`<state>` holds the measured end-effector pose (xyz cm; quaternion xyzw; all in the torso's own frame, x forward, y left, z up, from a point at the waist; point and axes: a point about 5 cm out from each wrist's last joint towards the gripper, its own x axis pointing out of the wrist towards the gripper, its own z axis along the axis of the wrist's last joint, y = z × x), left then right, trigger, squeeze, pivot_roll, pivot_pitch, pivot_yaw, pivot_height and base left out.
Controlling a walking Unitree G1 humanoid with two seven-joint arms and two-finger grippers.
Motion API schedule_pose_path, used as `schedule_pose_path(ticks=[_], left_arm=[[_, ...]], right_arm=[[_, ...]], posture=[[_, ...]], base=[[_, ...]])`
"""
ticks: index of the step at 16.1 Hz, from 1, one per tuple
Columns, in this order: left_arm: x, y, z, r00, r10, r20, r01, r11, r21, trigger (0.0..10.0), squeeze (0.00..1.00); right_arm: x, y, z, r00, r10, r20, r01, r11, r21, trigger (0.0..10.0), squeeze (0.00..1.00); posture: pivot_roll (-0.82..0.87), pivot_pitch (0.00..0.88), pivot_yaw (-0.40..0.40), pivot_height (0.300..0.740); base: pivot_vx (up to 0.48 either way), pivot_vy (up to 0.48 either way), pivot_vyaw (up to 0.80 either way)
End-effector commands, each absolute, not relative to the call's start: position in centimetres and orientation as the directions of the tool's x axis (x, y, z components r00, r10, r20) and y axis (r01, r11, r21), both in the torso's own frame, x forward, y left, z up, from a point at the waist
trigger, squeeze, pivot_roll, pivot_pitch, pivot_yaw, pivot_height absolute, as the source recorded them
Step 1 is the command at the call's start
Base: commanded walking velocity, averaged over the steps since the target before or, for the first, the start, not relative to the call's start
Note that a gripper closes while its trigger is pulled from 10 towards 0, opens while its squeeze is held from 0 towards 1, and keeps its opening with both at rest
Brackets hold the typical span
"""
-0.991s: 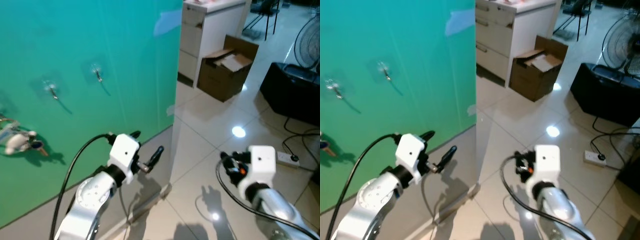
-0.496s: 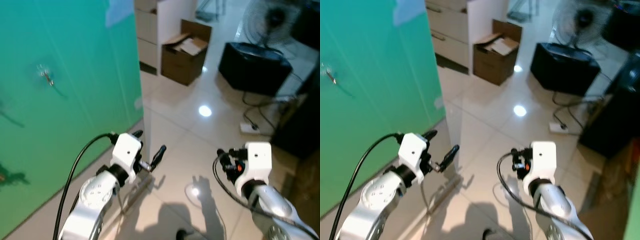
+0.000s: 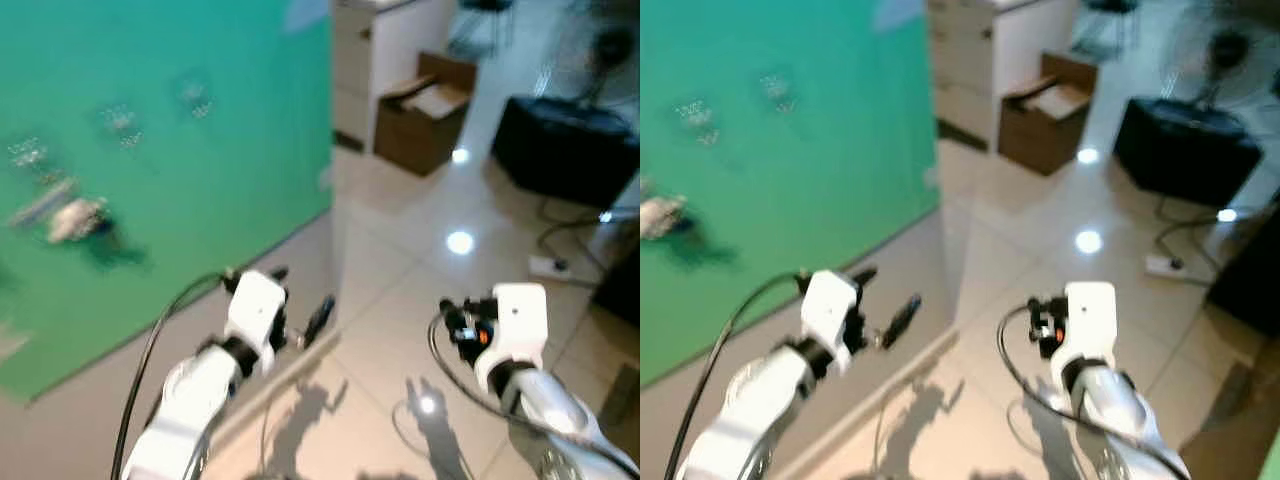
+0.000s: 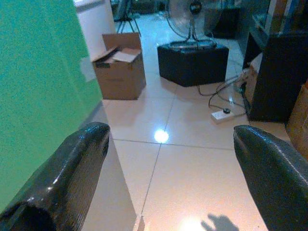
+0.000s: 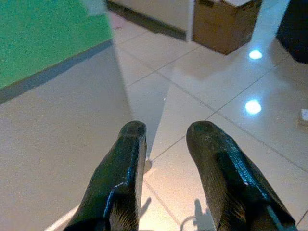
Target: Hang keys on a hook
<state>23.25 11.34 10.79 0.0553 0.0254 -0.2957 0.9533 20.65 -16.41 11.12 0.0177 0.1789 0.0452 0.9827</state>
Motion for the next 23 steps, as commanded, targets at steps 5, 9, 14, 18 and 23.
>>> schedule_pose_path(ticks=[5,9,14,18,23], left_arm=[[23.5,11.6,11.0,0.829,-0.554,-0.077,0.559,0.822,0.105,10.0,0.0],[23.6,11.7,11.1,0.829,-0.555,-0.07,0.56,0.822,0.103,10.0,0.0],[24.0,11.8,11.4,0.843,-0.535,-0.052,0.538,0.836,0.107,10.0,0.0],[24.4,11.9,11.6,0.858,-0.512,-0.039,0.513,0.852,0.106,10.0,0.0],[24.8,12.1,11.9,0.873,-0.488,-0.002,0.483,0.864,0.141,10.0,0.0]], right_arm=[[20.6,-16.3,11.1,0.931,0.086,-0.354,-0.07,0.996,0.057,10.0,0.0],[20.5,-16.4,11.1,0.932,0.077,-0.353,-0.06,0.996,0.059,10.0,0.0],[20.5,-16.6,11.2,0.936,0.053,-0.349,-0.034,0.998,0.06,10.0,0.0],[20.6,-16.9,11.2,0.937,0.035,-0.347,-0.018,0.998,0.054,10.0,0.0],[20.8,-17.1,11.5,0.943,0.006,-0.334,0.008,0.999,0.04,10.0,0.0]], posture=[[-0.07,0.0,0.04,0.74],[-0.07,0.0,0.04,0.74],[-0.08,0.0,0.05,0.74],[-0.08,0.0,0.05,0.74],[-0.08,0.0,0.048,0.74]], base=[[-0.05,0.0,-0.16],[-0.124,0.0,-0.4],[-0.05,0.0,-0.32],[0.0,0.0,-0.6],[0.0,0.0,-0.16]])
